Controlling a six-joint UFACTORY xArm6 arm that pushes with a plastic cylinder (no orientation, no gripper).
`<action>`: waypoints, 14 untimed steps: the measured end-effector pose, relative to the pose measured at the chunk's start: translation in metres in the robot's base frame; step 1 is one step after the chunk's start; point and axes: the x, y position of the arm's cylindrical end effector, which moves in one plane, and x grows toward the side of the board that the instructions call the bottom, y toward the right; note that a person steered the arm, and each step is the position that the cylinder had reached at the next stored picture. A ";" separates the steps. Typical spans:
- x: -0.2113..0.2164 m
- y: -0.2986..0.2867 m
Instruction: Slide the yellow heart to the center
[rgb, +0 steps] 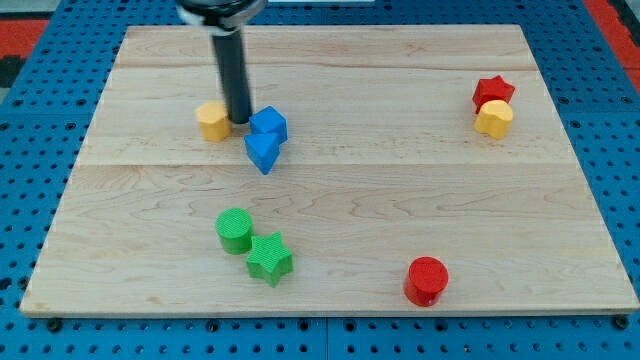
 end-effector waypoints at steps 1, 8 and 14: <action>0.000 -0.077; -0.050 0.022; 0.005 0.362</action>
